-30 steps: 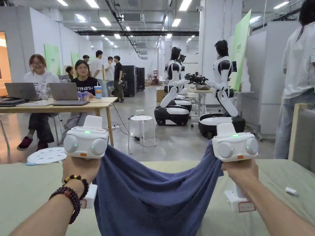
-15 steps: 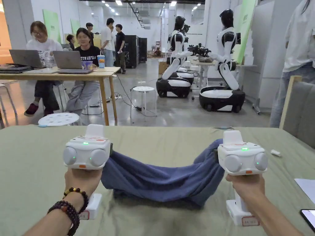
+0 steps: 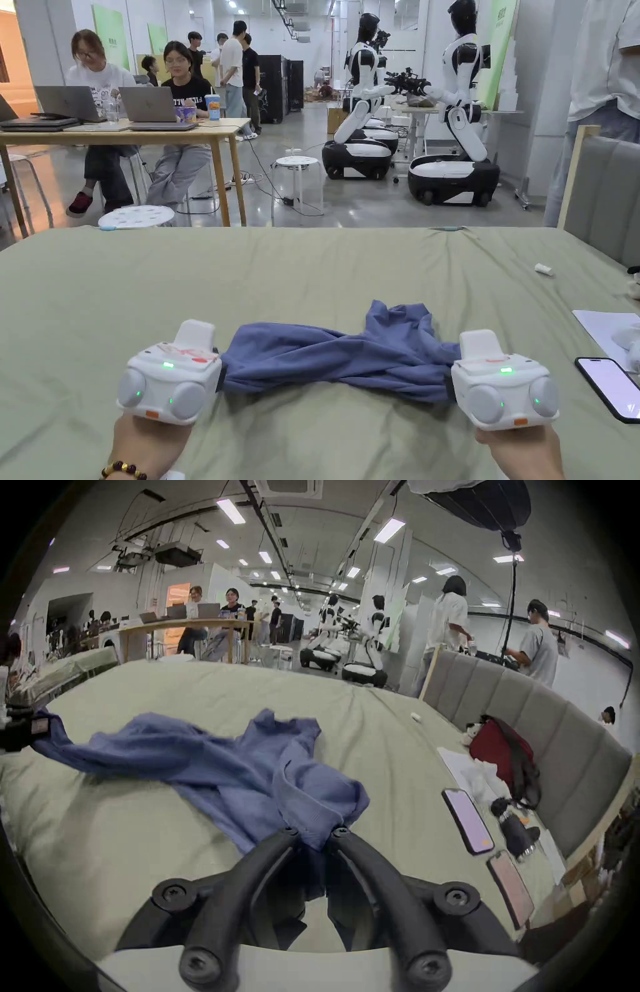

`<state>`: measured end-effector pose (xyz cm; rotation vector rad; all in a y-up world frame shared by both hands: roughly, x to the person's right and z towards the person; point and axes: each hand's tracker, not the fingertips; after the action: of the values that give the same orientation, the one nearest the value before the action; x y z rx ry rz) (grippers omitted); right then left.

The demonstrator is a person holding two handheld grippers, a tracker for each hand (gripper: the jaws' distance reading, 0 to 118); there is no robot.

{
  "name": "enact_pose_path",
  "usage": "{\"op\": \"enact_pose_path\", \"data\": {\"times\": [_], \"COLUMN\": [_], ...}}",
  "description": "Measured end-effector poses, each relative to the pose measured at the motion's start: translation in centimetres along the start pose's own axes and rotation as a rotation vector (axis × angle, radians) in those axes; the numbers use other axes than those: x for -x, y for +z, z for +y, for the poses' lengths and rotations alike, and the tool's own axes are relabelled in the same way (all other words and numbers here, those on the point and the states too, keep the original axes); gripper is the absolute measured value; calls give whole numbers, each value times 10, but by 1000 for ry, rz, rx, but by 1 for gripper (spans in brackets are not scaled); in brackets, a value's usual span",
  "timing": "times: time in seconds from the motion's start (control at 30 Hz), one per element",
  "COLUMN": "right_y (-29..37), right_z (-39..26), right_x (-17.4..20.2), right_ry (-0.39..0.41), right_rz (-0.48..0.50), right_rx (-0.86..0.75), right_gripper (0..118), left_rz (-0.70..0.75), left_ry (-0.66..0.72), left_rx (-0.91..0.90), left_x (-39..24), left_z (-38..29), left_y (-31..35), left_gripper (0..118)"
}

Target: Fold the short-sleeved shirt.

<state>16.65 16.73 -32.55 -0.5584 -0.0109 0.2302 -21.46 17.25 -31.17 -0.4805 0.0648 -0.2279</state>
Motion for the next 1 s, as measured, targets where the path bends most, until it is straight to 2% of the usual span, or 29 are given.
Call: {"op": "enact_pose_path", "data": {"times": [0.07, 0.2, 0.37, 0.57, 0.6, 0.63, 0.67, 0.7, 0.73, 0.77, 0.8, 0.87, 0.9, 0.93, 0.97, 1.0], "right_y": [-4, -17, -30, -28, -21, -15, -8, 0, 9, 16, 18, 21, 22, 22, 20, 18], "right_z": [-13, -27, -42, -54, -51, -48, -44, -38, -32, -25, -19, -8, -4, 0, 3, 5], "right_x": [-2, -3, 2, 3, 2, 0, -2, -5, -5, -3, -1, 5, 9, 15, 20, 26], "right_ry": [18, 4, 49, 32, 14, -7, -29, -49, -57, -58, -47, -29, -19, -10, -4, 0], "right_rz": [-17, -25, -50, -54, -54, -52, -49, -42, -42, -27, -30, -24, -12, -1, 10, 10], "right_rx": [45, 125, 191, 180, 159, 134, 105, 70, 13, -12, -6, -22, -29, -37, -48, -48], "right_gripper": [9, 9, 9, 13, 34, 67, 99, 118, 115, 110, 111, 107, 95, 76, 45, 8], "left_rz": [7, 40, 50, 35, 30, 19, 13, 7, -4, -38, -62, -34, -29, -26, -23, -15], "left_ry": [1, 16, 24, 51, 74, 104, 114, 114, 114, 106, 96, 66, 64, 67, 76, 87], "left_rx": [28, 111, 160, 178, 156, 119, 105, 101, 101, 77, 8, 7, 6, -12, -16, -6], "left_x": [5, 12, 14, 12, 14, 15, 17, 17, 18, 18, 17, 12, 9, 8, 8, 8], "left_z": [-10, -32, -53, -58, -55, -52, -47, -41, -37, -32, -29, -22, -20, -21, -22, -23], "left_y": [-2, -10, -16, -17, -13, -8, -4, 0, 2, 7, 14, 18, 19, 20, 19, 16], "left_gripper": [1, 1, 1, 1, 4, 13, 32, 73, 99, 116, 118, 108, 84, 56, 20, 0]}}
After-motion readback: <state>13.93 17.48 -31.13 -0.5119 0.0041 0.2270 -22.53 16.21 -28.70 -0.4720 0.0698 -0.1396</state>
